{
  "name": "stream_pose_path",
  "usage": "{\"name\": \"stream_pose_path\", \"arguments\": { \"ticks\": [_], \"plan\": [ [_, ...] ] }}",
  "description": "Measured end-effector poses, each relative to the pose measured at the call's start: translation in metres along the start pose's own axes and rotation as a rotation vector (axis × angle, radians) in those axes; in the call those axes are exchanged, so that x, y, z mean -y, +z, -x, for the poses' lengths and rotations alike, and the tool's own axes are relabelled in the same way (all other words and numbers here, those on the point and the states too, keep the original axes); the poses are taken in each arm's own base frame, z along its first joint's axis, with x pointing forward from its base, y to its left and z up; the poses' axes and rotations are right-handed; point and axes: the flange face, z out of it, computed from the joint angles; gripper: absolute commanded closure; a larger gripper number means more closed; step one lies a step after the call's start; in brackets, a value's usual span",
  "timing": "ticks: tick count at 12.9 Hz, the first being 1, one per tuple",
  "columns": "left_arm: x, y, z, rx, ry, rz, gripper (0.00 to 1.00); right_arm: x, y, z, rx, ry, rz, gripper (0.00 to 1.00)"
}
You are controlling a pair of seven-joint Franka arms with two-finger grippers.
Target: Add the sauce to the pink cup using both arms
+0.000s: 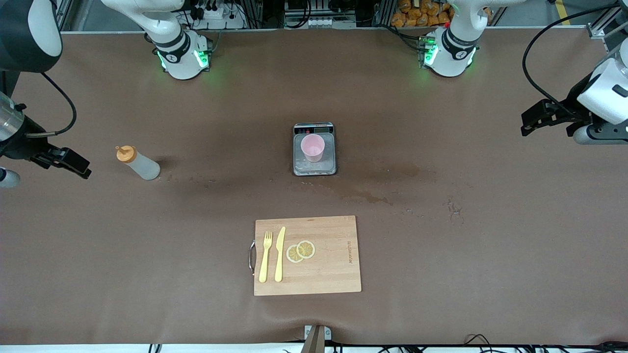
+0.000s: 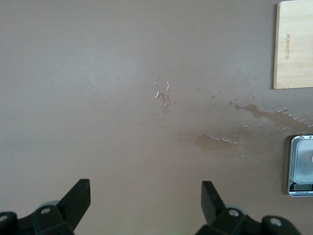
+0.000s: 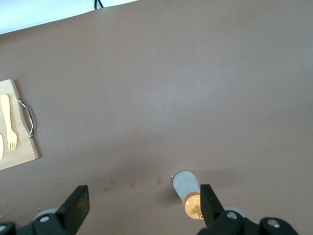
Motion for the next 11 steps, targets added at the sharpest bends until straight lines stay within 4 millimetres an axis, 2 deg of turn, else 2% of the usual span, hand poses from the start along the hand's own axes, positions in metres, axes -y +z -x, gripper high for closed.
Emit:
{"name": "stream_pose_path", "arguments": {
  "ticks": [6, 11],
  "plan": [
    [0.0, 0.0, 0.0, -0.001, 0.0, 0.0, 0.0, -0.001, 0.0, 0.0, 0.0, -0.004, 0.0, 0.0],
    [0.0, -0.001, 0.0, -0.001, 0.0, 0.0, 0.0, -0.012, 0.001, -0.003, 0.0, -0.044, 0.002, 0.0]
  ]
}}
